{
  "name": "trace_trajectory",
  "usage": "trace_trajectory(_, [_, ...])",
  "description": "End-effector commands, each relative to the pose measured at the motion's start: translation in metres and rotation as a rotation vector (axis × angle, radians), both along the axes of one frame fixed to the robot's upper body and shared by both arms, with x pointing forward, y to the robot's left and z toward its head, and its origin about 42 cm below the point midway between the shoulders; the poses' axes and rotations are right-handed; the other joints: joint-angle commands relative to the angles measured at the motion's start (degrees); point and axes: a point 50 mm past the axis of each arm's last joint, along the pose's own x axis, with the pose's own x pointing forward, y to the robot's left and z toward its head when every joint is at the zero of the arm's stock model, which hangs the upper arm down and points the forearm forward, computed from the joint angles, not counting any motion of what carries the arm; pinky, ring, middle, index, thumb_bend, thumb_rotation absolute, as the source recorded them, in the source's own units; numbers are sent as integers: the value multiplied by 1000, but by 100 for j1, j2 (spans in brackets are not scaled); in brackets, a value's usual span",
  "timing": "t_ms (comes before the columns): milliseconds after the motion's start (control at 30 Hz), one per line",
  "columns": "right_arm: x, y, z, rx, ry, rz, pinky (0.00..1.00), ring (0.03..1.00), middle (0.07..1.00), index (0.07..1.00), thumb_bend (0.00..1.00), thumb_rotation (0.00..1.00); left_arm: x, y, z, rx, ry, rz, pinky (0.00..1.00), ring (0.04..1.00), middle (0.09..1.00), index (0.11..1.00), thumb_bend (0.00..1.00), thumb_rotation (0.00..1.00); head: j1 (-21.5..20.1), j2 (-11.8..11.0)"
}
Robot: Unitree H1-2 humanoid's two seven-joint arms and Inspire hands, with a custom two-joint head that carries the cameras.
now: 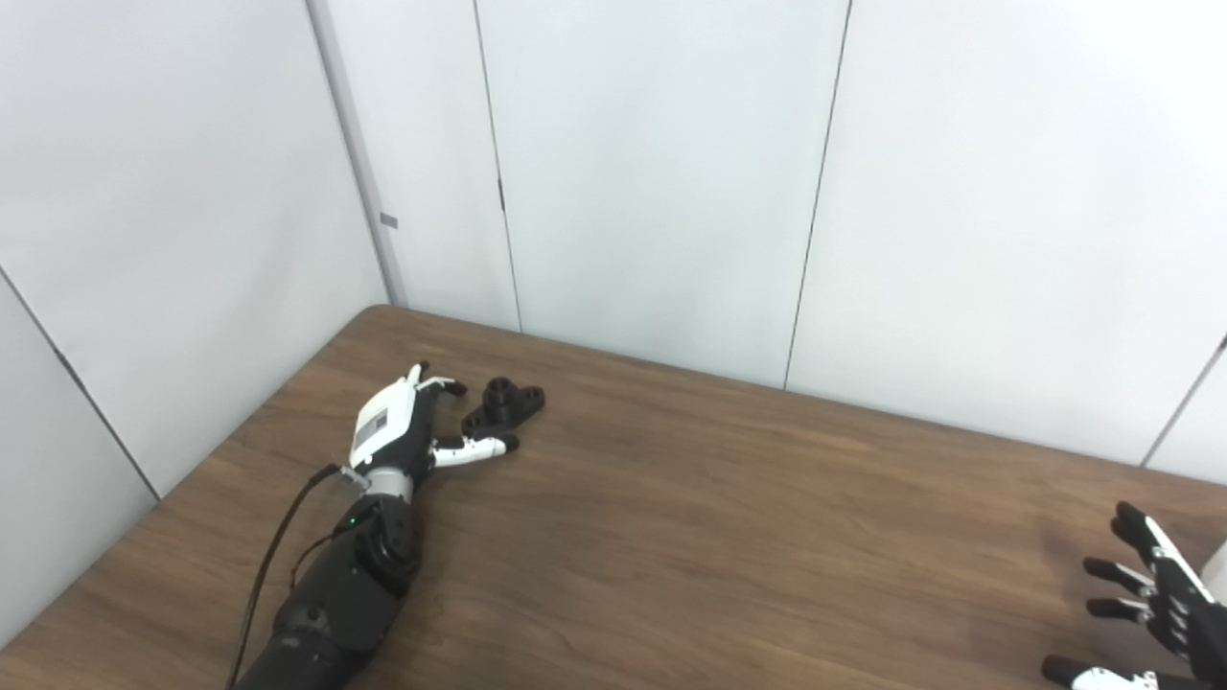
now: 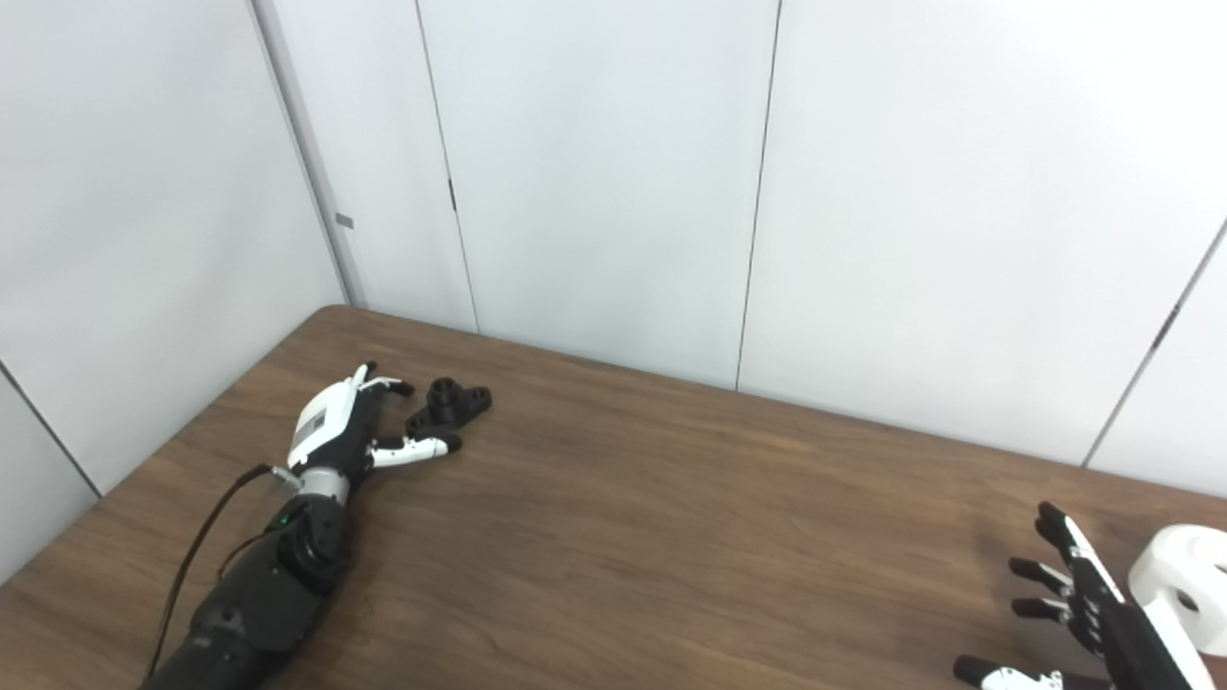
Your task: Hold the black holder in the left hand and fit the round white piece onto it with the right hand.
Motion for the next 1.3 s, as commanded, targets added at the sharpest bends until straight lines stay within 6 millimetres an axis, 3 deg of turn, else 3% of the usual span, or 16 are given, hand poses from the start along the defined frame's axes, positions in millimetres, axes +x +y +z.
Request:
trace_trajectory(0, [5, -1, 21, -9, -84, 15, 713, 850, 974, 981, 798, 236, 8, -8, 5, -20, 0, -31, 1000, 1000, 1000, 745, 919, 285, 7, 23])
trace_trajectory(500, [6, -1, 28, 0, -88, 18, 711, 861, 982, 988, 773, 189, 3, -23, -8, -60, 20, -69, 1000, 1000, 1000, 726, 895, 254, 18, 77])
trace_trajectory(767, [4, -4, 30, 1, -85, 12, 743, 874, 983, 988, 767, 179, 4, -24, -16, -50, 41, -89, 1000, 1000, 1000, 660, 854, 146, 10, 108])
trace_trajectory(800, [5, -4, 30, -2, -86, 13, 740, 873, 983, 988, 766, 185, 4, -24, -17, -49, 46, -91, 1000, 1000, 1000, 578, 693, 105, 10, 108])
trace_trajectory(867, [5, -4, 30, -5, -87, 12, 729, 869, 983, 989, 766, 192, 5, -24, -20, -46, 49, -93, 1000, 1000, 987, 506, 560, 70, 17, 109])
trace_trajectory(1267, [7, -8, 33, 2, -89, 11, 741, 875, 991, 992, 759, 231, 4, -24, -25, 5, 59, -111, 1000, 1000, 941, 485, 525, 59, 16, 122])
